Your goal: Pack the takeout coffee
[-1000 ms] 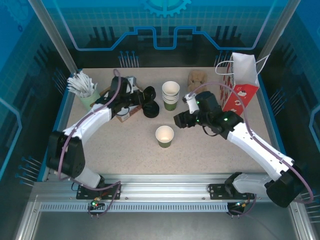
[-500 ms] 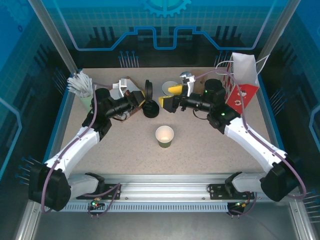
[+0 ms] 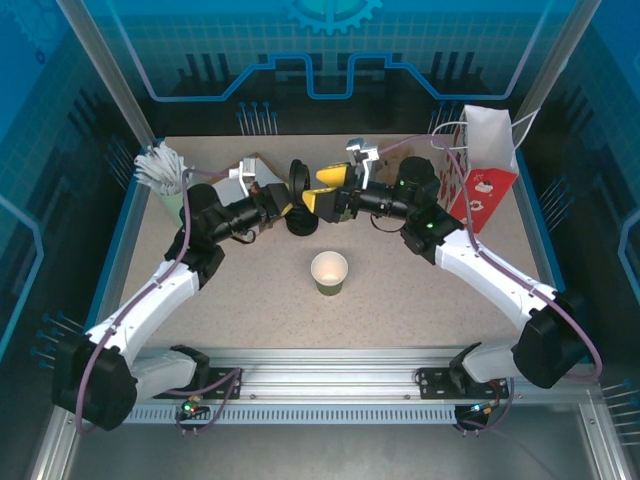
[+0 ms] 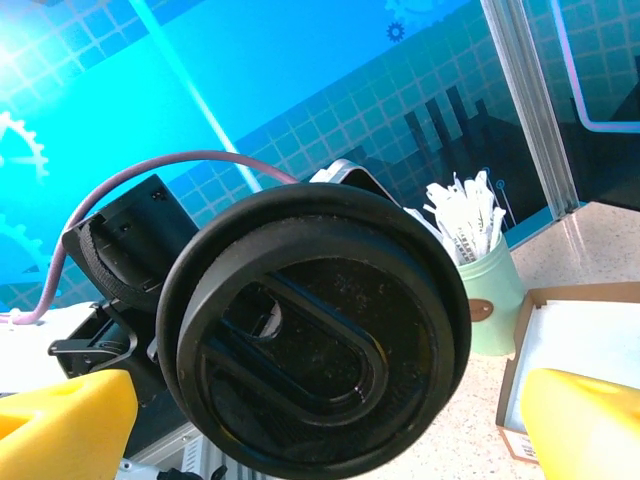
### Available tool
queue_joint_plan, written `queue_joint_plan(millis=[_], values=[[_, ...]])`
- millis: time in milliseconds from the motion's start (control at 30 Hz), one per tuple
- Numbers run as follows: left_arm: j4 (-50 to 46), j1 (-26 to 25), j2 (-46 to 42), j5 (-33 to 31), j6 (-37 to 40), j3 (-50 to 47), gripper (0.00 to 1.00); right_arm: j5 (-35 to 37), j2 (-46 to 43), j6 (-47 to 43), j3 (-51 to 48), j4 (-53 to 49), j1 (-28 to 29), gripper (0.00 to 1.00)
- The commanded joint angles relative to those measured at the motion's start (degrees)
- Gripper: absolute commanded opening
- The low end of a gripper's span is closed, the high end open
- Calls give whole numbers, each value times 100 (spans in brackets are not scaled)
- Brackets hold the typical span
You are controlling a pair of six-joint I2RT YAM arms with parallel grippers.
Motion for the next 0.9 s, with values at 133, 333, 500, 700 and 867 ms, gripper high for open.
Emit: queue_joint_plan(millis=[133, 333, 500, 700, 867], values=[[298, -72, 15, 173, -86, -29, 5, 63, 89, 12, 339, 37, 124, 100], [385, -87, 16, 208, -106, -34, 5, 117, 128, -34, 423, -87, 124, 100], [424, -106, 34, 235, -113, -25, 5, 129, 177, -77, 497, -194, 129, 100], [443, -123, 46, 242, -106, -27, 5, 63, 212, -70, 516, -213, 149, 100], [448, -129, 57, 237, -104, -27, 5, 8, 230, -78, 554, -232, 181, 99]])
